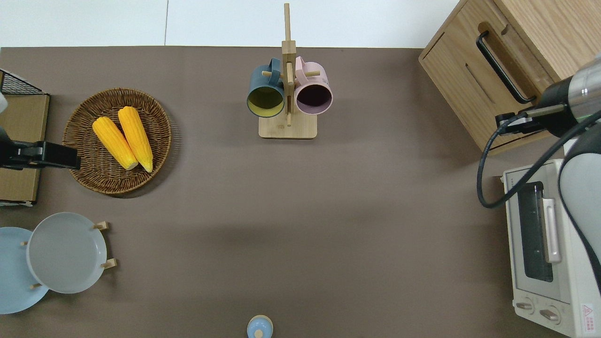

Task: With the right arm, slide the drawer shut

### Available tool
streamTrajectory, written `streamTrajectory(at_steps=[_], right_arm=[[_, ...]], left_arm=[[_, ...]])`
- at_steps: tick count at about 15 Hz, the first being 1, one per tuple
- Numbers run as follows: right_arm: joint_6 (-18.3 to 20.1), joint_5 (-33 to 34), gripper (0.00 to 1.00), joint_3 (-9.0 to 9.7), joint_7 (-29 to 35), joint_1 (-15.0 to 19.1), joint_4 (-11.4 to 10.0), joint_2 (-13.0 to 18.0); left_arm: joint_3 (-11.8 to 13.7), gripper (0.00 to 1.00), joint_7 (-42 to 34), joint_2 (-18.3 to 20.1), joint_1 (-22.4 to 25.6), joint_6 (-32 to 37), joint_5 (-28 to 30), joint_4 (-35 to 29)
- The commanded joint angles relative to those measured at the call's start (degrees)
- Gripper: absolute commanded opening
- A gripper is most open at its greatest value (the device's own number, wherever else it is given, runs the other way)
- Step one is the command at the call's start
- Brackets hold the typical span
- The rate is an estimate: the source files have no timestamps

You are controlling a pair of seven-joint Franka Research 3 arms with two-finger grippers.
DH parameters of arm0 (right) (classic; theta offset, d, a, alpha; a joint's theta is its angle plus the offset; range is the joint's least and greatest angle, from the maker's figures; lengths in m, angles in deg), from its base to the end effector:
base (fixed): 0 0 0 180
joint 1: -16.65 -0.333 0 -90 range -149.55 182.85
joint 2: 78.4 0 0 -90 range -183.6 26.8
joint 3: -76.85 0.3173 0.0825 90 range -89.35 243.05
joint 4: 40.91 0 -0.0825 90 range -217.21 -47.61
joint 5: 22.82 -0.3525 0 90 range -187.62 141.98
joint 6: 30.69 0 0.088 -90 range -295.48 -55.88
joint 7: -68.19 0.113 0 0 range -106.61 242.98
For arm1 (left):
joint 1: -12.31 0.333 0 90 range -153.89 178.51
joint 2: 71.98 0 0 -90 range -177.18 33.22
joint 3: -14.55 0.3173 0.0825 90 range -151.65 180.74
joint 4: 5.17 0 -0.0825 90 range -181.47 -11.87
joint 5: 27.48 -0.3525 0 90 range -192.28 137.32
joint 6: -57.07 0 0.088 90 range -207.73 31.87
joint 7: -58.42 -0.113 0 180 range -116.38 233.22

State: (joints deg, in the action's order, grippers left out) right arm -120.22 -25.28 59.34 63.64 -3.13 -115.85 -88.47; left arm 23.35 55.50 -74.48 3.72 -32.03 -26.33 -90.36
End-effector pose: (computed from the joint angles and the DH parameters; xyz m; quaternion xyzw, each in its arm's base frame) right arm 0.5734 0.0465 0.6421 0.9970 0.0639 0.0433 0.0056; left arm 0.5358 -0.0024 0.6325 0.9996 -0.0240 0.0127 0.0064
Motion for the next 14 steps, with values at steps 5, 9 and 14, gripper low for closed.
streamTrajectory(at_steps=[5, 9, 14], right_arm=[[0.8, 1.0, 0.975, 1.07, 5.2, 0.2, -0.6, 0.5], [1.0, 1.3, 0.981, 0.98, 4.9, 0.4, -0.6, 0.4], [1.1, 1.2, 0.983, 0.98, 4.9, 0.4, -0.6, 0.4]], left_arm=[[0.9, 1.0, -0.4, -0.8, -1.0, 0.0, -0.7, 1.2], [0.9, 1.0, -0.4, -0.8, -1.0, 0.0, -0.7, 1.2], [0.9, 1.0, -0.4, -0.8, -1.0, 0.0, -0.7, 1.2]])
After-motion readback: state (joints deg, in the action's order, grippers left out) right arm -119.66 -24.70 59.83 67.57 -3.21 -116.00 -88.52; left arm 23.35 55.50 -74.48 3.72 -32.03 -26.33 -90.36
